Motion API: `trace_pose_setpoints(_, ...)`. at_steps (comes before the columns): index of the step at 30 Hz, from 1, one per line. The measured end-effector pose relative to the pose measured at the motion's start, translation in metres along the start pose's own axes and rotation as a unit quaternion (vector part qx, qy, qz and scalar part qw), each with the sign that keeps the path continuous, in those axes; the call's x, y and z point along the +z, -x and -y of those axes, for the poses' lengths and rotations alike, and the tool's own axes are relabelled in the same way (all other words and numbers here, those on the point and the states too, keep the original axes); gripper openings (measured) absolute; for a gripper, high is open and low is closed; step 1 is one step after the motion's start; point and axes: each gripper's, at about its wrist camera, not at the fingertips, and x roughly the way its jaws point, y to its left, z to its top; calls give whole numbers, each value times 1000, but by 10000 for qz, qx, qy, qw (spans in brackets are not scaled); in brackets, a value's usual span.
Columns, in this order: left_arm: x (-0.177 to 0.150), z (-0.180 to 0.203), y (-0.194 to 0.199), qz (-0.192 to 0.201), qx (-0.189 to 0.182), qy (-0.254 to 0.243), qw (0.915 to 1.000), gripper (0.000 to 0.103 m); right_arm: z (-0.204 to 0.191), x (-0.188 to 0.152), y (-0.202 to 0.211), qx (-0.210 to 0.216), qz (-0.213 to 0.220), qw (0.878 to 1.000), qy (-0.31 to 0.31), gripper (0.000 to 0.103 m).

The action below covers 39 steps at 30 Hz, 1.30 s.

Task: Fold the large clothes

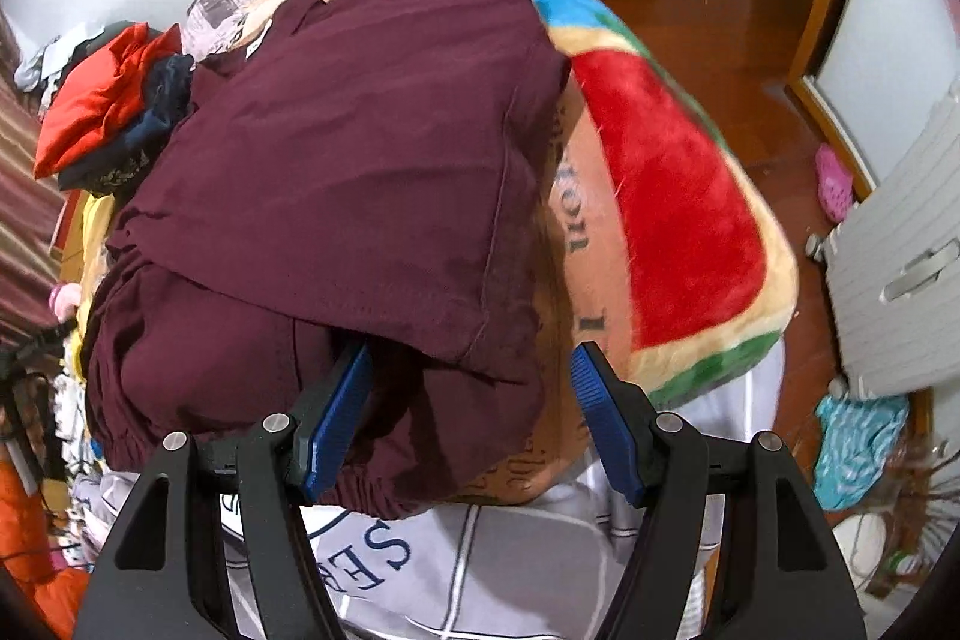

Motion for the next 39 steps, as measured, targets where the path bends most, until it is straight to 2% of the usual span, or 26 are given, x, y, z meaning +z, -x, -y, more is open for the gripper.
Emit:
trace_pose_setpoints(5, -25, -14, -9, -229, -331, 399, 9984, 59, -5, -2, 0, 94, 108, 9999, 20, 65)
trace_pose_setpoints(8, -38, -21, -17, -319, -537, 625, 9961, 60, 3, -2, -10, 366, 21, 9990, -272, 65)
trace_pose_setpoints(13, -50, -14, -34, -495, -685, 628, 9944, 60, 8, -3, -17, 450, 57, 9969, -640, 63)
trace_pose_setpoints(15, -51, -10, -37, -473, -707, 579, 9947, 60, 6, -1, -12, 480, 148, 9968, -618, 47)
trace_pose_setpoints(16, -51, -7, -39, -475, -773, 558, 9943, 55, 4, 0, -9, 470, 194, 9970, -591, 38)
trace_pose_setpoints(17, -49, -5, -39, -470, -863, 533, 9937, 50, 4, 0, -6, 475, 246, 9970, -567, 34)
trace_pose_setpoints(18, -48, -1, -39, -466, -934, 495, 9933, 43, 2, 0, -1, 529, 312, 9966, -544, 24)
trace_pose_setpoints(19, -46, 1, -38, -433, -884, 464, 9941, 40, 1, 1, 2, 604, 342, 9960, -564, 14)
trace_pose_setpoints(20, -45, 3, -36, -362, -839, 406, 9950, 36, 1, 3, 5, 722, 366, 9948, -614, 11)
trace_pose_setpoints(21, -43, 6, -34, -322, -860, 324, 9952, 23, 2, 4, 8, 834, 386, 9935, -670, 10)
trace_pose_setpoints(22, -42, 7, -32, -301, -859, 299, 9954, 15, 2, 6, 11, 893, 421, 9927, -699, 9)
trace_pose_setpoints(23, -40, 8, -29, -258, -896, 289, 9952, 14, 0, 8, 15, 929, 473, 9921, -693, 8)
trace_pose_setpoints(28, -13, 4, 0, 130, -1431, 483, 9884, 9, -21, 31, 33, 1010, 750, 9916, -316, 6)
trace_pose_setpoints(35, 56, 3, 36, 751, -2325, 727, 9670, 8, -42, 94, 48, 1092, 1251, 9860, 146, 5)
trace_pose_setpoints(39, 105, 7, 31, 1082, -2332, 883, 9623, 7, -42, 139, 39, 1025, 1454, 9839, 168, 5)
